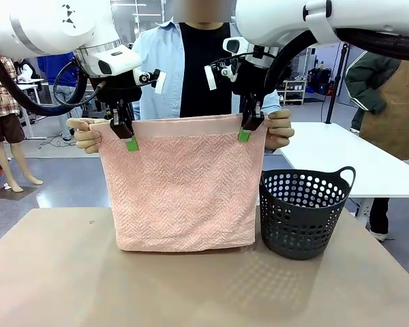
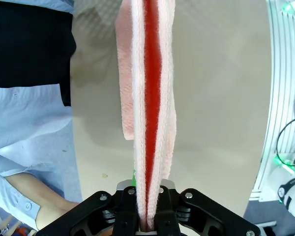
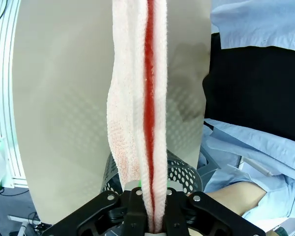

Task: Fold the towel.
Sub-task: Release the end of the 100 cm Hotel Towel you were holding.

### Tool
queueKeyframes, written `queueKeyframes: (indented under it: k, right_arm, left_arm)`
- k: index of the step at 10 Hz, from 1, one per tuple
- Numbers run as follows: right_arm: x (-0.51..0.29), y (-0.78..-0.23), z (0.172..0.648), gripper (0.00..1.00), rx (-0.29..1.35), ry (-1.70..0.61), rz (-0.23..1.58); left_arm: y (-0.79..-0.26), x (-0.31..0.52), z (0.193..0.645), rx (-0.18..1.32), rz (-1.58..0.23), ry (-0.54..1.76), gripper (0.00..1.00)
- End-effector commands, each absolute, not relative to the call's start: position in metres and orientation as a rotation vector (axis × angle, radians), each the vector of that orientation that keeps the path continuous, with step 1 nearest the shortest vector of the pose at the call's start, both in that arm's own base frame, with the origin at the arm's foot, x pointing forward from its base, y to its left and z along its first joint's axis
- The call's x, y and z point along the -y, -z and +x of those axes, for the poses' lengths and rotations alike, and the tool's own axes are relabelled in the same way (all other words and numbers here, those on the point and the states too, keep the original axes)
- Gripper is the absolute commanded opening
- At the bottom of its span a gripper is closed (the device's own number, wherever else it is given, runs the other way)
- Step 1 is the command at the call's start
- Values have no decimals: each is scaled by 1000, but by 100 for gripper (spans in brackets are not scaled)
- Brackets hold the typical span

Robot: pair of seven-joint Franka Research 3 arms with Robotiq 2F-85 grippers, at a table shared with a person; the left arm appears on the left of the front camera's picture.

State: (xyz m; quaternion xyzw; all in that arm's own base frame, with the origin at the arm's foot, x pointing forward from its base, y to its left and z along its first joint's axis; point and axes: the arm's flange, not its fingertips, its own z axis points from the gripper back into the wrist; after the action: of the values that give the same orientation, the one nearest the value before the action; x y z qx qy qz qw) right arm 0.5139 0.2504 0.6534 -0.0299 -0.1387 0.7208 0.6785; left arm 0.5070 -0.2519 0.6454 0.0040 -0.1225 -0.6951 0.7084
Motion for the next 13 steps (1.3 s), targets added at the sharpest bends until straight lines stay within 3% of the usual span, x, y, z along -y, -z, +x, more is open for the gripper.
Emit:
queueKeyframes:
  k: [1,13]
  right_arm:
    - [-249,-654,515,0,314,-1617,-69]
    - [-249,-654,515,0,314,-1617,-69]
  left_arm:
    - [-645,252,507,273,10,1544,0]
    - [-645,252,507,273,10,1544,0]
